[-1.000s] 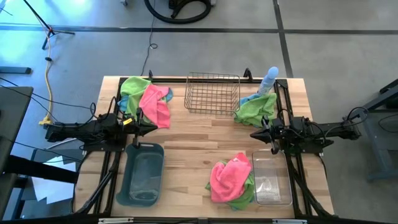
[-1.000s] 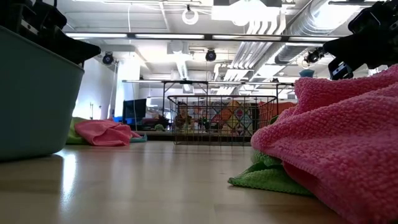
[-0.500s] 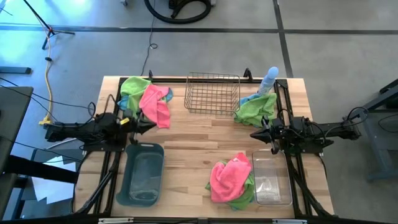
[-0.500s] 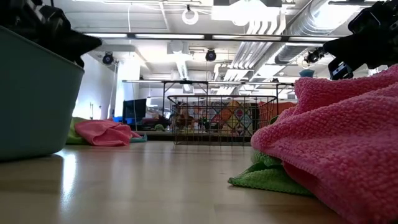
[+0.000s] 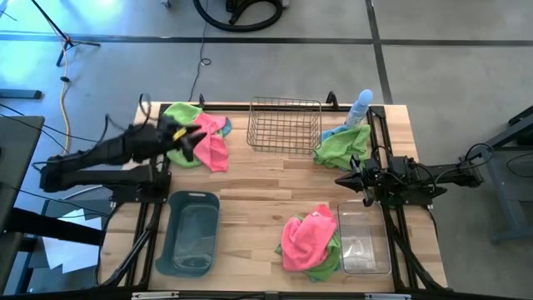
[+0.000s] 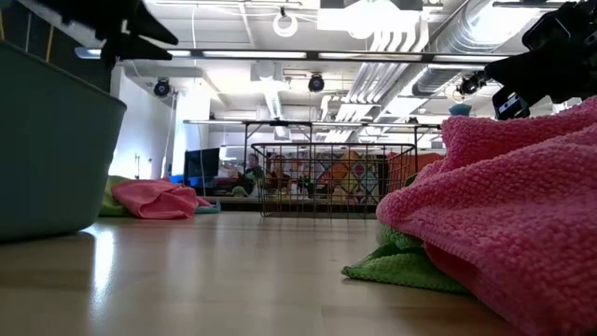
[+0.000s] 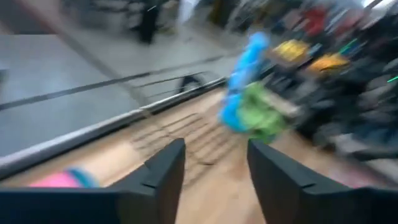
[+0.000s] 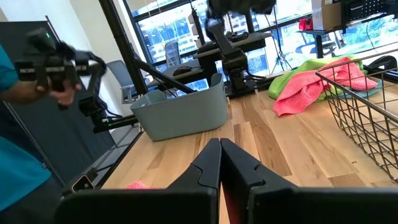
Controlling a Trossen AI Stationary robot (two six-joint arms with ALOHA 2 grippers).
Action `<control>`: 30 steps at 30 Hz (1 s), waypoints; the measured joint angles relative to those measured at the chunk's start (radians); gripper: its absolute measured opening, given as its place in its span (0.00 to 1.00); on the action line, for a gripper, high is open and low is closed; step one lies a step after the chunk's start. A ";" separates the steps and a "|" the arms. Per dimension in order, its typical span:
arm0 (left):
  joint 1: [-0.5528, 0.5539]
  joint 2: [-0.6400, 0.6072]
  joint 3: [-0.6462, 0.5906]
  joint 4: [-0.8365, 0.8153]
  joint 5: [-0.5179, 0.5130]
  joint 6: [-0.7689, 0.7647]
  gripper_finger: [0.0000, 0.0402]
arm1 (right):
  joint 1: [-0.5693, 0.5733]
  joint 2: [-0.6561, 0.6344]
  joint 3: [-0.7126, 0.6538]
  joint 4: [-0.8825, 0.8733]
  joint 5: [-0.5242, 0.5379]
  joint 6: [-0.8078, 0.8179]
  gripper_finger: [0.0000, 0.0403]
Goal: Sort microfiber towel by color & place in baskets
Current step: Put the top pink towel into the blue bin
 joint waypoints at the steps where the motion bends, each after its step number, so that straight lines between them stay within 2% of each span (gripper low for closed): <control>1: 0.036 0.058 0.064 -0.062 0.003 0.027 0.46 | 0.000 0.000 0.000 0.000 0.000 0.000 0.00; 5: 0.187 0.311 0.296 -0.309 0.014 0.092 0.53 | 0.000 0.000 0.000 0.000 0.000 0.000 0.00; 8: 0.282 0.492 0.425 -0.512 0.015 0.079 0.55 | 0.000 0.000 0.000 0.000 0.000 0.000 0.00; 11: 0.342 0.635 0.506 -0.657 0.016 0.055 0.56 | 0.000 0.000 0.000 0.000 0.000 0.000 0.00; 14: 0.379 0.737 0.522 -0.751 0.038 0.018 0.56 | 0.000 0.000 0.000 0.000 0.000 0.000 0.00; 18: 0.419 0.834 0.523 -0.781 0.102 -0.021 0.56 | 0.000 0.000 0.000 0.000 0.000 0.000 0.00; 22: 0.438 0.901 0.515 -0.726 0.115 -0.019 0.56 | 0.000 0.000 0.000 0.000 0.000 0.000 0.00; 26: 0.462 0.924 0.439 -0.632 0.198 -0.009 0.56 | 0.000 0.000 0.000 0.000 0.000 0.000 0.00; 30: 0.482 0.926 0.340 -0.545 0.210 0.017 0.56 | 0.000 0.000 0.000 0.000 0.000 0.000 0.00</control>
